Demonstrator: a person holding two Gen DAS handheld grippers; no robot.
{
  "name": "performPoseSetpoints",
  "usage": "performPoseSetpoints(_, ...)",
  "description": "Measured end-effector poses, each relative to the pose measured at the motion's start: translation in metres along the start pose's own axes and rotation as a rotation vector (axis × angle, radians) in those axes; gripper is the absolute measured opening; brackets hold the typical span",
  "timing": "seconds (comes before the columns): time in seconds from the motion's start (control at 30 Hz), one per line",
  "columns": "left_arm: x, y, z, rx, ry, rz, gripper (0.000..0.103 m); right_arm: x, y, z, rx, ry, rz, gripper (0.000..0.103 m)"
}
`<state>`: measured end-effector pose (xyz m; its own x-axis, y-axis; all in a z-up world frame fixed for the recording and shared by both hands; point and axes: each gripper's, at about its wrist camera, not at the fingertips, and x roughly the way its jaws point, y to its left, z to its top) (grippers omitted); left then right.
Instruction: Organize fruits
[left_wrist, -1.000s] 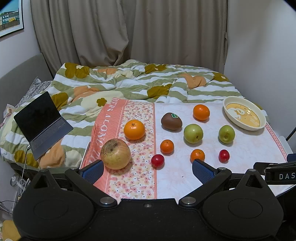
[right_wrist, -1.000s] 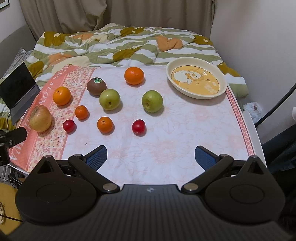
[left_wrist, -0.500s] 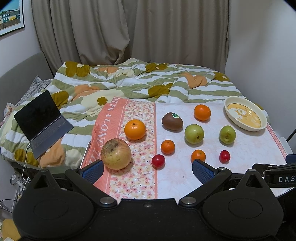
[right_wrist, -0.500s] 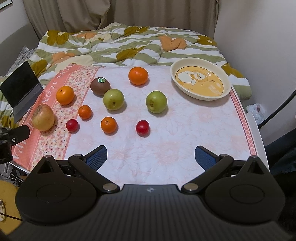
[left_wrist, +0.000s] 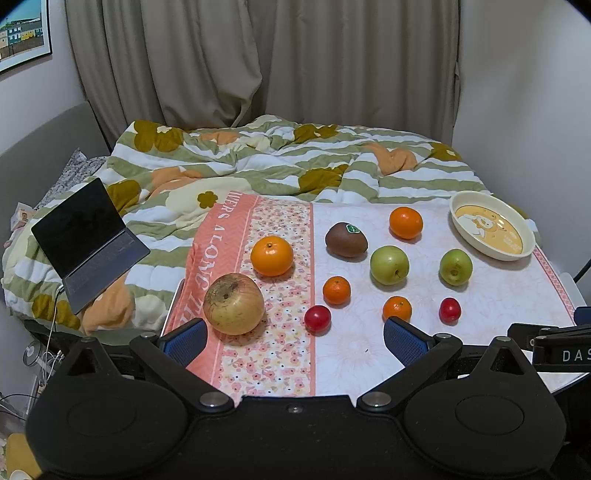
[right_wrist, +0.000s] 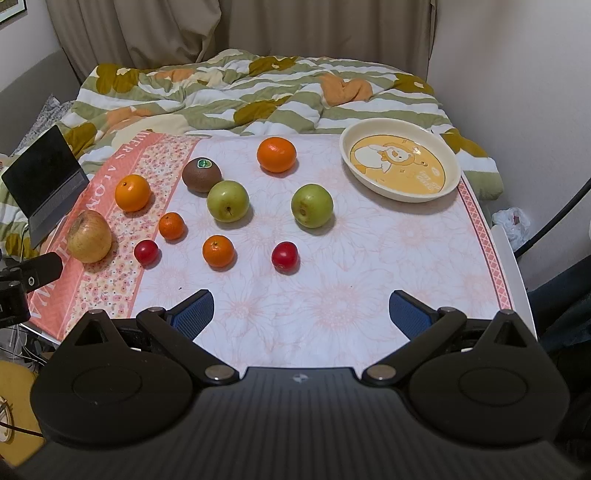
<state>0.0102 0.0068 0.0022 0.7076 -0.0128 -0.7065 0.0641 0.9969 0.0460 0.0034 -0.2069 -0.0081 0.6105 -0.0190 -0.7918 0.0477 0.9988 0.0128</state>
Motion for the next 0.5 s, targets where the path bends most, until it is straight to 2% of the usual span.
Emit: performPoseSetpoints(0.5, -0.0011, 0.0006, -0.0006, -0.002, 0.000, 0.001, 0.103, -0.0010, -0.0002, -0.0008, 0.001, -0.002, 0.002, 0.103)
